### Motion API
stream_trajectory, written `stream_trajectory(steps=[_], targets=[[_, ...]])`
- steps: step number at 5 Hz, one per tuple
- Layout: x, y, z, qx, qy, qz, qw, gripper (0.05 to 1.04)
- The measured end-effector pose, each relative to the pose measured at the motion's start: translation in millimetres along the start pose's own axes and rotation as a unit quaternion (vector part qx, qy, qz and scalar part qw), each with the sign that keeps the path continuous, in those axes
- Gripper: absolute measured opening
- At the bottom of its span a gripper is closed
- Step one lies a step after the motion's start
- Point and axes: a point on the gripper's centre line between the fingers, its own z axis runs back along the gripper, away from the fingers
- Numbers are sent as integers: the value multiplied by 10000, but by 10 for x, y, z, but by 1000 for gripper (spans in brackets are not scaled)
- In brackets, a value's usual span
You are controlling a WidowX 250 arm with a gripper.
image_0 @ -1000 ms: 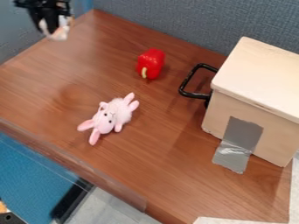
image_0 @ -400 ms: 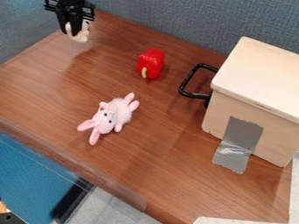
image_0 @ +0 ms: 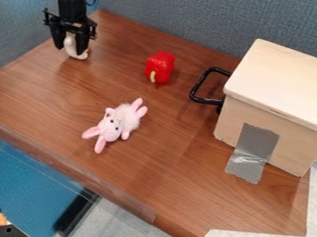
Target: Move the white object to the top of the left side of the table
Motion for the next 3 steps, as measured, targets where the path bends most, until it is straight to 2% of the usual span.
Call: stream_trajectory(steps=[1, 2, 3], targets=[[14, -36, 300, -101, -255, -69, 9996, 1012], [-55, -124, 669, -279, -520, -357, 9976, 1007], [-202, -203, 802, -405, -486, -650, 9959, 1001]])
